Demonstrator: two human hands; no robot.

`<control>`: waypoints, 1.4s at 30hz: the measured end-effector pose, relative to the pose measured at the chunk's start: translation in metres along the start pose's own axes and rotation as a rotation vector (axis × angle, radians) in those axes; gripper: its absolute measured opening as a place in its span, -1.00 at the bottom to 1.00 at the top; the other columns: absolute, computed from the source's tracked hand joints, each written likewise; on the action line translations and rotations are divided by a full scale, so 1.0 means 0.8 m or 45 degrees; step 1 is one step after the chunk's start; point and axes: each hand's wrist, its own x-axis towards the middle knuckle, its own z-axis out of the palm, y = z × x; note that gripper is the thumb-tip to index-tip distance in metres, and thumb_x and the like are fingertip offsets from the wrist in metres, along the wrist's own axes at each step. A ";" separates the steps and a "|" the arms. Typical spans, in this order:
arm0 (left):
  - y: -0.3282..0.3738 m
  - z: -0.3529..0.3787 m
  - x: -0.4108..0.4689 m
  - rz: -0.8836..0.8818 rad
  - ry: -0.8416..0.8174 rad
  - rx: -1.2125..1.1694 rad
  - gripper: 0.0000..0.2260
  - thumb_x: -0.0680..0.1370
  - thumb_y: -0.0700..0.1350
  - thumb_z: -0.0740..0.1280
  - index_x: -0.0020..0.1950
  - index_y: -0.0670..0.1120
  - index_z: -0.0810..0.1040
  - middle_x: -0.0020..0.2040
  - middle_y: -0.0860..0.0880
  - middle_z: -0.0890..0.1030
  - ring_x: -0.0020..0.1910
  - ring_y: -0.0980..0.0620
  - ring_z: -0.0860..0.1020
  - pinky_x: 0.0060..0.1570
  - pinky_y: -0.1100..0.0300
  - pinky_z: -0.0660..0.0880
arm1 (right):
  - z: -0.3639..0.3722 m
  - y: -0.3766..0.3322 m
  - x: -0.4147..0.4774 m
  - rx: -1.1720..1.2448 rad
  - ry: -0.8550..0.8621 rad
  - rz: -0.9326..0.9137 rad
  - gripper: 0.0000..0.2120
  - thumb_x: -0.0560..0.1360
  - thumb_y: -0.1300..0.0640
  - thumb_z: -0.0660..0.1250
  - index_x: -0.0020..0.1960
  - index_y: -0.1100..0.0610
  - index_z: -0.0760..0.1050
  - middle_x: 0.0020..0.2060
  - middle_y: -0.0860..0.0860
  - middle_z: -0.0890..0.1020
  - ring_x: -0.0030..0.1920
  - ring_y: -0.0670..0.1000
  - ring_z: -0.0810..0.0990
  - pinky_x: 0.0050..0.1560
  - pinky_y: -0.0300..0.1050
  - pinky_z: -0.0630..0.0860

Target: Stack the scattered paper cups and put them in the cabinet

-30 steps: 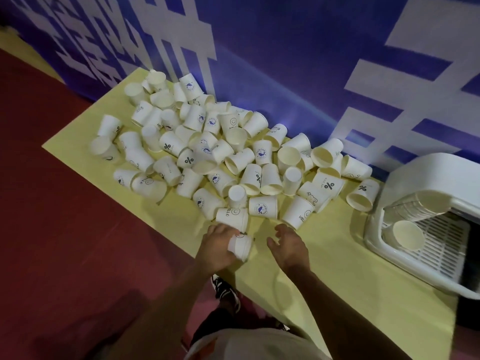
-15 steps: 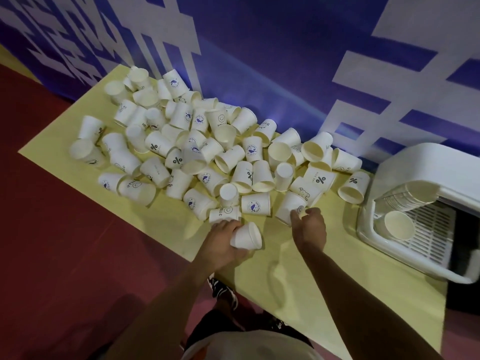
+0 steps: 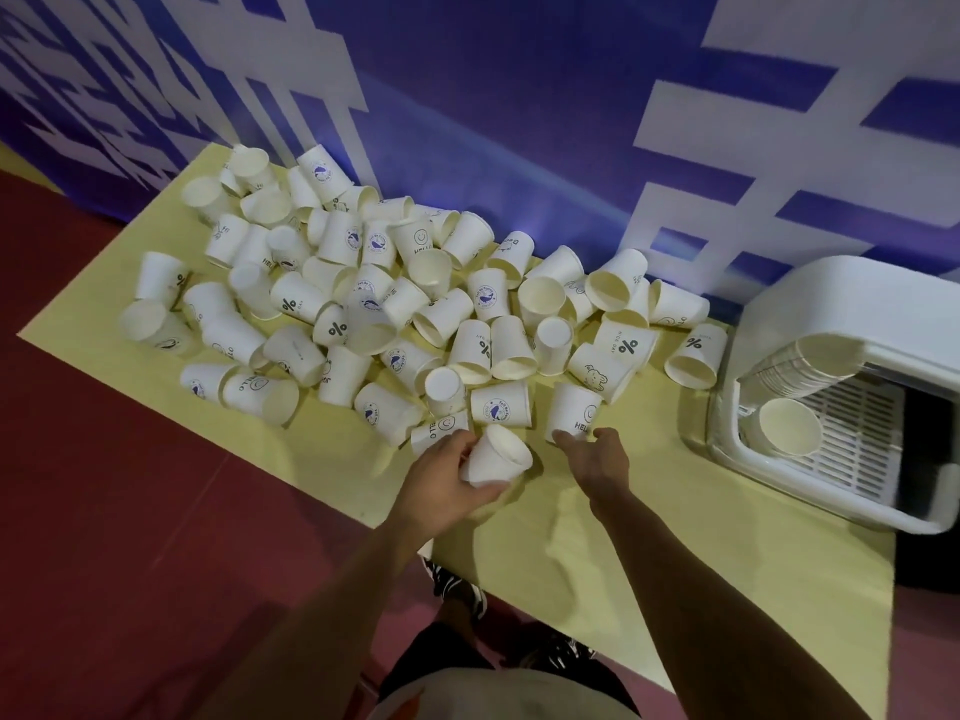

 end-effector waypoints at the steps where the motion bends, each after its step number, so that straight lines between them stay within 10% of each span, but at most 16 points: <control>1: 0.008 0.000 0.000 -0.003 0.006 -0.015 -0.43 0.31 0.25 0.51 0.23 0.08 0.47 0.06 0.17 0.59 0.02 0.16 0.55 0.01 0.17 0.52 | -0.007 0.004 -0.003 0.011 -0.006 -0.027 -0.33 0.49 -0.02 0.48 0.43 0.28 0.30 0.25 0.19 0.57 0.19 0.16 0.53 0.14 -0.05 0.43; 9: 0.079 0.024 0.016 0.048 0.004 -0.147 -0.46 0.31 0.28 0.48 0.17 0.07 0.48 0.03 0.17 0.61 -0.01 0.17 0.58 0.04 0.04 0.57 | -0.110 0.023 -0.019 0.164 -0.037 -0.239 -0.36 0.33 -0.17 0.50 0.34 0.06 0.50 -0.04 0.01 0.70 -0.02 0.03 0.66 0.02 -0.01 0.57; 15: 0.147 0.057 0.024 0.135 -0.058 -0.160 -0.56 0.39 0.12 0.54 0.13 0.03 0.45 0.01 0.15 0.58 -0.02 0.17 0.57 -0.11 0.26 0.48 | -0.186 0.038 -0.034 0.286 0.155 -0.384 -0.63 0.43 0.14 0.52 0.19 0.00 0.51 -0.01 -0.07 0.66 -0.06 -0.09 0.65 -0.12 -0.18 0.52; 26: 0.229 0.112 0.043 0.287 -0.207 -0.081 -0.52 0.36 0.18 0.51 0.16 0.04 0.46 0.06 0.16 0.57 0.01 0.16 0.56 0.04 0.06 0.55 | -0.288 0.065 -0.029 0.222 0.564 -0.429 -0.53 0.41 0.14 0.51 0.25 0.07 0.44 0.02 -0.08 0.57 0.04 0.00 0.54 0.02 -0.13 0.39; 42: 0.273 0.127 0.102 0.320 -0.286 -0.023 -0.47 0.37 0.15 0.53 0.26 0.04 0.45 0.12 0.12 0.56 0.09 0.13 0.53 0.07 0.02 0.59 | -0.291 0.063 0.053 -0.059 0.500 -0.278 -0.25 0.27 -0.04 0.61 0.38 0.08 0.42 0.24 0.09 0.56 0.23 0.15 0.51 0.27 0.18 0.48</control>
